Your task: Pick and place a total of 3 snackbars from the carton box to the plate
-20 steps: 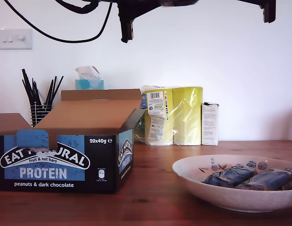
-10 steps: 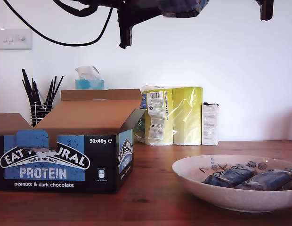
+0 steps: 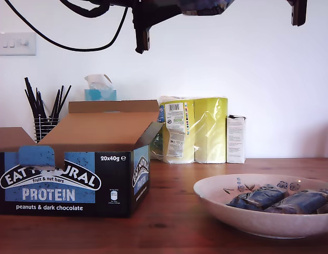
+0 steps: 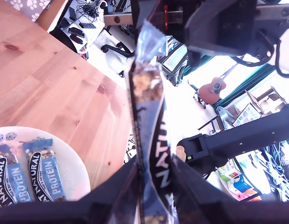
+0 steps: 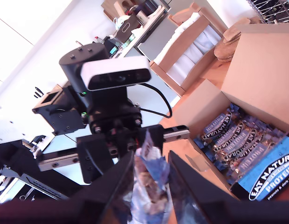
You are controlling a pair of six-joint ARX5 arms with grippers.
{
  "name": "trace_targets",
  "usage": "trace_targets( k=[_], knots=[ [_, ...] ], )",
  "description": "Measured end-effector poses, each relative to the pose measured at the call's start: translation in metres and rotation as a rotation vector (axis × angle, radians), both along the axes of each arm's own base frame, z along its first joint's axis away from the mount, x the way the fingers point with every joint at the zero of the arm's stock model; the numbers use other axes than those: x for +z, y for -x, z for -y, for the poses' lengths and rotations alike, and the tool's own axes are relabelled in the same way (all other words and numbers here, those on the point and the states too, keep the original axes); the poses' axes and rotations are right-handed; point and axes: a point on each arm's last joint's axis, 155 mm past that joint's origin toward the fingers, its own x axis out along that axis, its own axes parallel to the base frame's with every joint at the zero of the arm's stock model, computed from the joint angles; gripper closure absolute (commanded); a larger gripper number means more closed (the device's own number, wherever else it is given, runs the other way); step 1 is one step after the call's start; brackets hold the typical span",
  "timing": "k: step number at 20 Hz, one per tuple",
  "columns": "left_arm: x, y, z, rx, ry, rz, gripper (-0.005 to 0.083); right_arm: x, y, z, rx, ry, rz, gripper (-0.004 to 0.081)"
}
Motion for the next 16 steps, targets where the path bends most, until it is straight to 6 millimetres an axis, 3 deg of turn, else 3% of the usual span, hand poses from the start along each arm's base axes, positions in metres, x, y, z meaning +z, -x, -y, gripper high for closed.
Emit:
trace_targets(
  k=[4, 5, 7, 12, 16],
  knots=[
    [0.001, 0.004, 0.000, -0.020, 0.008, -0.003, 0.0631, -0.008, -0.002, 0.001, -0.015, 0.021, -0.011, 0.0583],
    [0.001, 0.004, -0.001, -0.019, 0.008, -0.003, 0.0631, -0.008, -0.002, 0.001, -0.015, 0.022, -0.009, 0.0617],
    [0.001, 0.004, -0.001, -0.019, 0.008, -0.003, 0.0631, -0.008, -0.002, 0.001, -0.014, 0.023, -0.007, 0.0764],
    [0.000, 0.000, 0.000, -0.002, 0.000, 0.001, 0.0619, -0.006, -0.003, 0.001, -0.016, 0.021, 0.005, 0.0782],
    [-0.010, -0.013, 0.000, 0.074, -0.046, 0.010, 0.0420, -0.008, -0.005, 0.002, -0.029, 0.028, -0.003, 0.0782]
  ],
)
